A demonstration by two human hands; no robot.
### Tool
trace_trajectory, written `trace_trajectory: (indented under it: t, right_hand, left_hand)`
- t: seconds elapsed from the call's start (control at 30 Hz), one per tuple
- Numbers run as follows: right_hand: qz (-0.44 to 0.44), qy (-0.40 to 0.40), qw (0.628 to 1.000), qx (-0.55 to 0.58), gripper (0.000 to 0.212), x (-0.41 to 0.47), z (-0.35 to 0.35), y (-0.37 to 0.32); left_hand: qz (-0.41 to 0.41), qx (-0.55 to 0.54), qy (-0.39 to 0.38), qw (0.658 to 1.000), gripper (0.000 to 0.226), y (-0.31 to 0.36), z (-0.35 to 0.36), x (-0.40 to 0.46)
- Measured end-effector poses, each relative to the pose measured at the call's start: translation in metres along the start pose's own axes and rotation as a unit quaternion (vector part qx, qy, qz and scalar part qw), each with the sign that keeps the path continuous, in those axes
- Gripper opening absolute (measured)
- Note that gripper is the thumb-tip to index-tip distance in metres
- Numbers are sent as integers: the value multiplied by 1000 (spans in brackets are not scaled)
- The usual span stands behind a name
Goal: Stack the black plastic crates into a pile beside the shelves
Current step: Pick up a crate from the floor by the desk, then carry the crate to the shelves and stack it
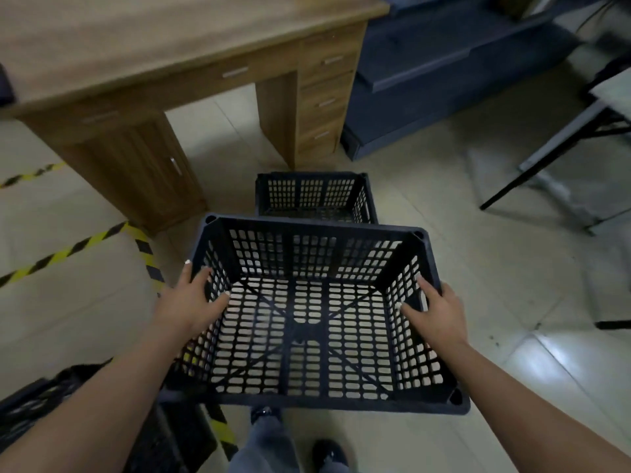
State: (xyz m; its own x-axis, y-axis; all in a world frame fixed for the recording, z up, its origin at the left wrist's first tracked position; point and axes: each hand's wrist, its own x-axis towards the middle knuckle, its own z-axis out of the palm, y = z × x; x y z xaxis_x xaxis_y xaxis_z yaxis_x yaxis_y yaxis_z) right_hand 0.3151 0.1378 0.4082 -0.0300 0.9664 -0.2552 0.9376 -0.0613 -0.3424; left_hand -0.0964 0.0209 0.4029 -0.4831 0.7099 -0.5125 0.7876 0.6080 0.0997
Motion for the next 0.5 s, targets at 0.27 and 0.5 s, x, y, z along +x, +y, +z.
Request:
trace_trajectory:
  t: [0.27, 0.5]
  right_hand:
    - [-103, 46, 993, 22, 62, -27, -83, -28]
    - [-185, 55, 979, 62, 61, -60, -135, -76]
  left_hand:
    - [-47, -42, 124, 990, 84, -5, -67, -96]
    - [-89, -77, 201, 972, 78, -37, -118, -186]
